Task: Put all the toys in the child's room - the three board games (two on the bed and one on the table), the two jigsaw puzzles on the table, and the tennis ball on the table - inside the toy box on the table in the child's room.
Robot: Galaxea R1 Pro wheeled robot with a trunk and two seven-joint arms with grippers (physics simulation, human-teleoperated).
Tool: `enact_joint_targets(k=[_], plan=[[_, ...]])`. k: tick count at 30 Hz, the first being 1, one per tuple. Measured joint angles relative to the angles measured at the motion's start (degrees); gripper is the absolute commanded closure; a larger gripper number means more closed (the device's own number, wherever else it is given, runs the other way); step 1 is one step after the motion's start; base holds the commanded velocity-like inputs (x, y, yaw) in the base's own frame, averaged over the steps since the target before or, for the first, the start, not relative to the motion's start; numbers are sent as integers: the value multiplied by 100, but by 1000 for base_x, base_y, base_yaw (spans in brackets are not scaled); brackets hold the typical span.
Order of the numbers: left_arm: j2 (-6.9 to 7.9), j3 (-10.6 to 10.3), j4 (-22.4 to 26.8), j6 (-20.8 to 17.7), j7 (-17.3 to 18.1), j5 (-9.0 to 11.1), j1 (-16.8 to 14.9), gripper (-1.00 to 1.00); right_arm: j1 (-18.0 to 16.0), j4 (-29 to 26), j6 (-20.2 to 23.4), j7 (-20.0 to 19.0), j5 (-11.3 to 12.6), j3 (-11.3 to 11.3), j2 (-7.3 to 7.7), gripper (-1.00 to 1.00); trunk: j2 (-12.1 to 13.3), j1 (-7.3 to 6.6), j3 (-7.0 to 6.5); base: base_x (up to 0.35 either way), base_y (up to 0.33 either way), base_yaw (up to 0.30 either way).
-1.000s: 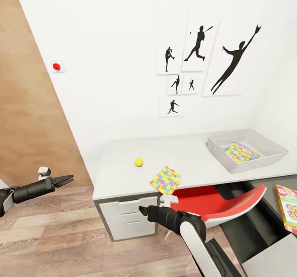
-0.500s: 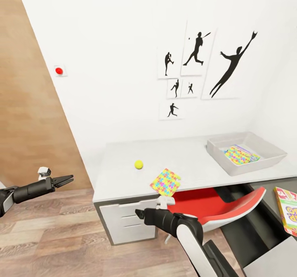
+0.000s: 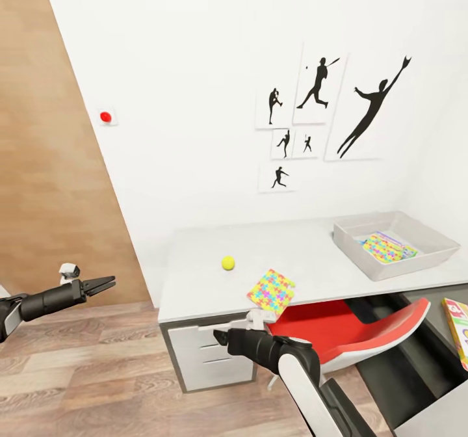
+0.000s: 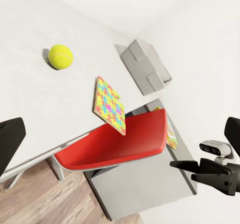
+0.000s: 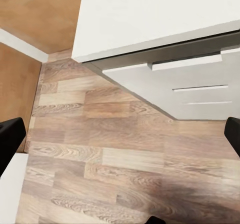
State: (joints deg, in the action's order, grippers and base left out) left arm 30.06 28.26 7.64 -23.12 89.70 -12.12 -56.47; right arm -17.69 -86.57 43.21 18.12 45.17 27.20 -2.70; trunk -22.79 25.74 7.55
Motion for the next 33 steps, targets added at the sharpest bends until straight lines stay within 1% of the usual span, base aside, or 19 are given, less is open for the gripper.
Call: enact_joint_targets(k=[6, 17, 27, 33], plan=[[30, -3, 0, 0, 0, 12, 2, -100, 0, -15, 1, 0, 2, 1, -2, -100, 0, 0, -1, 1, 4, 0], [39, -4, 0, 0, 0, 7, 2, -100, 0, -93, -4, 0, 10, -34, 3, -100, 0, 0, -1, 0, 18, -12], [73, -1, 0, 0, -1, 12, 0, -100, 1, -77, -2, 0, 11, -43, -1, -100, 0, 1, -4, -20, 243, -241], [77, -3, -1, 0, -2, 25, 0, -100, 1, -75, 0, 0, 12, -44, 0, -100, 0, 1, -24, -88, 69, -273]])
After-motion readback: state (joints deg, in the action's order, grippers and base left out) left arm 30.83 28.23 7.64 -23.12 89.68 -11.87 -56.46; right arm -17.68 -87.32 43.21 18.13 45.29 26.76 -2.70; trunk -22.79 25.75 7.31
